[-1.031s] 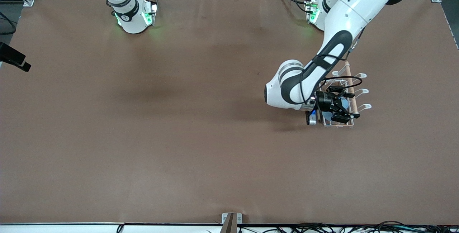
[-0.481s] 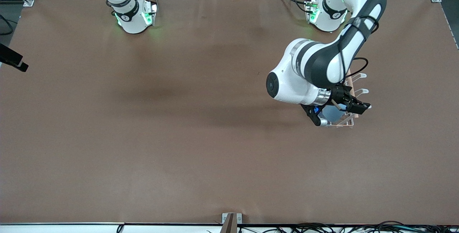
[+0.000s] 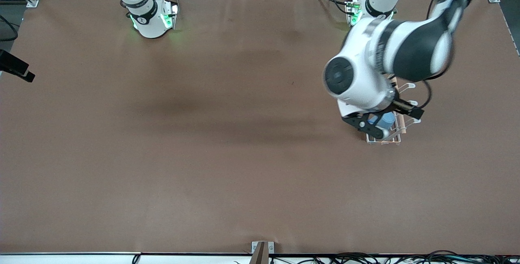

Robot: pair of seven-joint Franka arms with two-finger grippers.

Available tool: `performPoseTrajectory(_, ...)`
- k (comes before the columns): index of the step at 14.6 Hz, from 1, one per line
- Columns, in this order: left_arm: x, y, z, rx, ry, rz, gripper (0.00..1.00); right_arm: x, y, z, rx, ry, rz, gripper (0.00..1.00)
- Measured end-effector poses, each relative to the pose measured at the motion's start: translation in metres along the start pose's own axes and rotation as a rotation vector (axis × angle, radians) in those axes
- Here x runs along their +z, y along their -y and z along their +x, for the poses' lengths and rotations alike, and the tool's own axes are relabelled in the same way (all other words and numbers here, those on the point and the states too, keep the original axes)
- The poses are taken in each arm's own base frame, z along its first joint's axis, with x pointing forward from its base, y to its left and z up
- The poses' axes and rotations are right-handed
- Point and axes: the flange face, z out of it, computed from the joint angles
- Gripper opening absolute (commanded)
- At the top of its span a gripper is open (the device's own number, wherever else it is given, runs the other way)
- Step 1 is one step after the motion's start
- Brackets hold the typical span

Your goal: Hang cup on cup holder

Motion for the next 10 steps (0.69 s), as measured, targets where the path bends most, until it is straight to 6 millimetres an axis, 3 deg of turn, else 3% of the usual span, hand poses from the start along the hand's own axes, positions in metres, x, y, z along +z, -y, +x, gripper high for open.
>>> performPoseTrajectory(2,-0.017,0.039,-0.026,-0.112,-0.103,-0.138,1.0,0.0,0.0,0.0,0.0,0.0,-0.001,1.0)
performPoseTrajectory(6,-0.037,0.095,-0.073,-0.307,-0.222,-0.38,1.0,0.001,0.0,0.001,0.001,0.002,-0.002,1.0)
performPoseTrajectory(10,-0.051,0.146,-0.141,-0.45,-0.289,-0.528,1.0,0.002,-0.002,0.001,0.003,0.003,-0.003,1.0)
